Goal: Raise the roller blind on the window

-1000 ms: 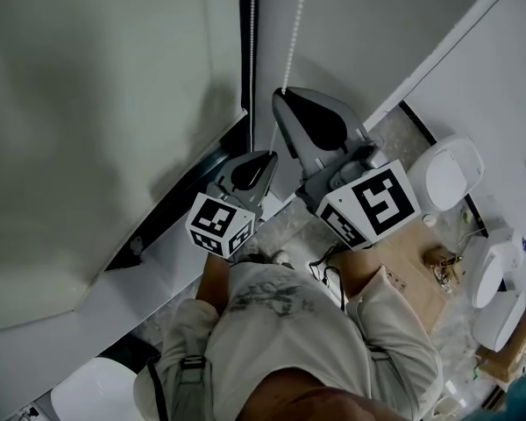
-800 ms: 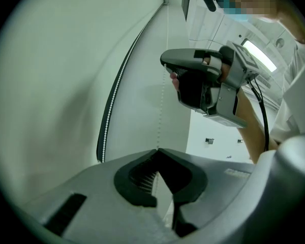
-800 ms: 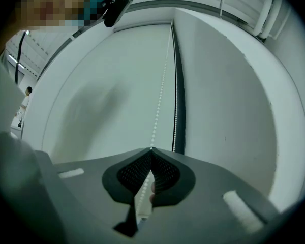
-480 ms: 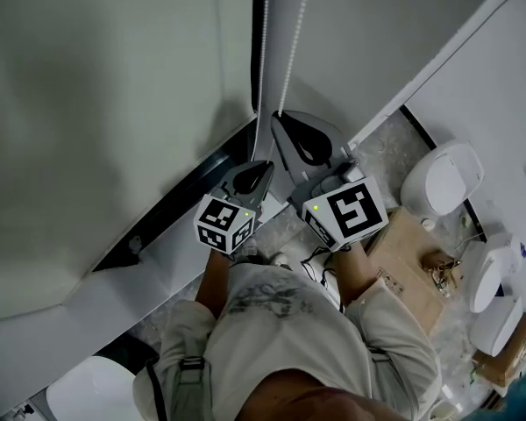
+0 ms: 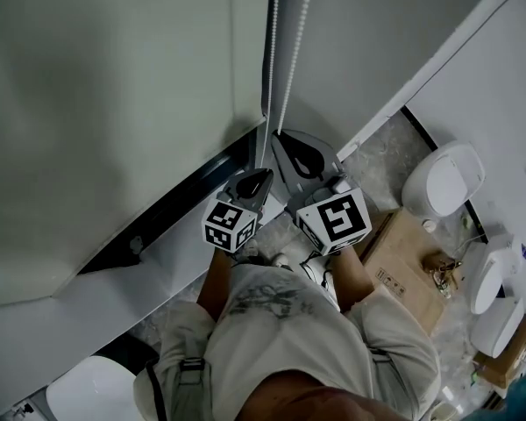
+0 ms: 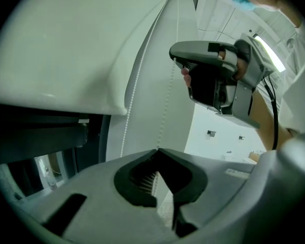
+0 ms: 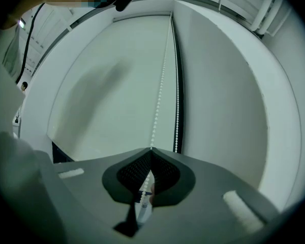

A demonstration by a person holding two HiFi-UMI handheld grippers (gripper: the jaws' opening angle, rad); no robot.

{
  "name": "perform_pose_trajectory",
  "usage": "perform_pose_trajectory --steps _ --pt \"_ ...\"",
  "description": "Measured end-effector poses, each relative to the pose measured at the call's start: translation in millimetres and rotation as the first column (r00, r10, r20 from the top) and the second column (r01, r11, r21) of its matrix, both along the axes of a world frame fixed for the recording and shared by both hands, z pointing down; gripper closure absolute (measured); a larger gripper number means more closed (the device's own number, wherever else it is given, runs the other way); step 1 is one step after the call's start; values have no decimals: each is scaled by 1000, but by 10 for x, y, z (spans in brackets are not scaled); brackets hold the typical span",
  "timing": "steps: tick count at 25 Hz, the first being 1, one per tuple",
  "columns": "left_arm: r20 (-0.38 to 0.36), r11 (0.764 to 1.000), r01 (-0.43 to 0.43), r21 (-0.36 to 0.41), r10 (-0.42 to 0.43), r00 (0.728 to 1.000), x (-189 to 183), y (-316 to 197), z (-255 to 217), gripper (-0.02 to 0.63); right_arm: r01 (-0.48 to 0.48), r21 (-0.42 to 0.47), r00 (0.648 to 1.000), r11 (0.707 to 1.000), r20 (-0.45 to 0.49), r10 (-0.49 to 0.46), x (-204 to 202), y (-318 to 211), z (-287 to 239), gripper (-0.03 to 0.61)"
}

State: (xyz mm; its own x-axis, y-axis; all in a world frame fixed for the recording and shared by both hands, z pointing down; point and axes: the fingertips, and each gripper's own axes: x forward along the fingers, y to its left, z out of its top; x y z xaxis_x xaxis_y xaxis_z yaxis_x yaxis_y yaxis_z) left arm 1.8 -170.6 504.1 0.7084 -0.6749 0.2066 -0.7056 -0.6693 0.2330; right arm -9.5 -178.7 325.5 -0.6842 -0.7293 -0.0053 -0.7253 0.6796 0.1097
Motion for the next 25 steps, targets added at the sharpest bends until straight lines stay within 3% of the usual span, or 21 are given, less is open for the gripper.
perform_pose_trajectory --steps 25 --pt "106 995 22 -93 -12 994 -76 91 792 603 -36 -77 998 996 -61 31 -32 102 764 568"
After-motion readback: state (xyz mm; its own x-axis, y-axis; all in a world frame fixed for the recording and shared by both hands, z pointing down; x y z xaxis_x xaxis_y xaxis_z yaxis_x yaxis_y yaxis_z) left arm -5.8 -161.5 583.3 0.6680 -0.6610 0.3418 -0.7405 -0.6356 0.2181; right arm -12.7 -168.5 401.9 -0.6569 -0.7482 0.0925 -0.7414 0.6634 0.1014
